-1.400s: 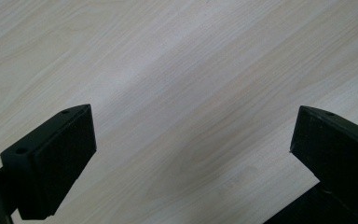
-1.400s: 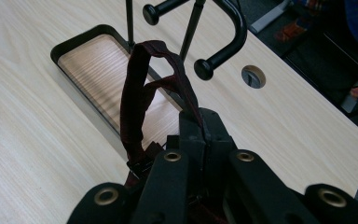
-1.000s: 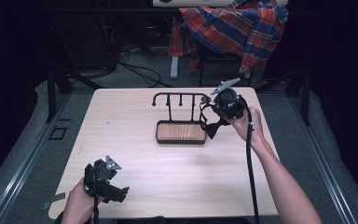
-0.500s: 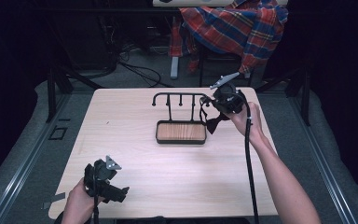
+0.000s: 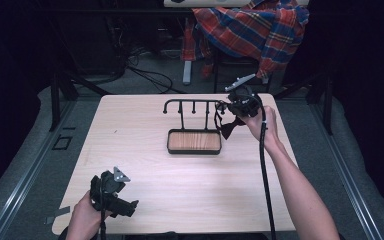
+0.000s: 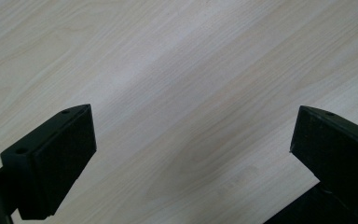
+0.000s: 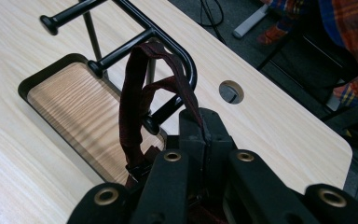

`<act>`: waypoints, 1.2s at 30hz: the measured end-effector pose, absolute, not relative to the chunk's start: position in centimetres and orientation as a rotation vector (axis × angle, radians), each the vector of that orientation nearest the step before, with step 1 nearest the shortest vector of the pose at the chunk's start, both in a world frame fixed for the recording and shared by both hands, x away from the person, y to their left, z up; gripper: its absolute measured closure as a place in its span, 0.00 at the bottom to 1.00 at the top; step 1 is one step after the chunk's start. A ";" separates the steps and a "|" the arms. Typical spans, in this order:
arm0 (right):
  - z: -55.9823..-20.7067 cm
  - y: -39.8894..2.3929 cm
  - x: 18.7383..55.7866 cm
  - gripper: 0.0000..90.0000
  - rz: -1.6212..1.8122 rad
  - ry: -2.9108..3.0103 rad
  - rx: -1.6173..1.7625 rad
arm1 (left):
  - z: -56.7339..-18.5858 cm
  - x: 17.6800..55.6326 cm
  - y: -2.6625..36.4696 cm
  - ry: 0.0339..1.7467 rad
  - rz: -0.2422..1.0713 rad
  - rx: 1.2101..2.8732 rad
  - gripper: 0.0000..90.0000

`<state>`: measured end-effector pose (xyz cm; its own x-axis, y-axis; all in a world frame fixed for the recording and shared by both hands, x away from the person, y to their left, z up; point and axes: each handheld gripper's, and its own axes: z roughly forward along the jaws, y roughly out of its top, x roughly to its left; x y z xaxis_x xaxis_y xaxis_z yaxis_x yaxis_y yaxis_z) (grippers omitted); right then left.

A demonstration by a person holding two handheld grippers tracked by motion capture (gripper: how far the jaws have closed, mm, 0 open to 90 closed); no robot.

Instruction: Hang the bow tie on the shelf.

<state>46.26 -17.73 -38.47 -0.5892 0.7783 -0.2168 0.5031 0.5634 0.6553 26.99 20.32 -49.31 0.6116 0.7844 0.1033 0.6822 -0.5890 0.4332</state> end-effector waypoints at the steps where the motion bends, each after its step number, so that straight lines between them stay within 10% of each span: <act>1: -38.5 -17.8 46.4 1.00 0.745 2.309 1.034 | -49.3 27.0 20.3 1.179 0.405 2.488 0.00; 36: -42.0 -19.2 48.9 0.98 0.847 2.309 1.249 | -49.3 26.9 20.3 1.178 0.413 2.488 0.00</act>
<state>48.85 -19.18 -42.03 -0.5322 0.8454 -0.0453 0.6155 0.4231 0.6649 26.93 20.29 -49.31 0.6109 0.7843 0.1084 0.6805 -0.5901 0.4345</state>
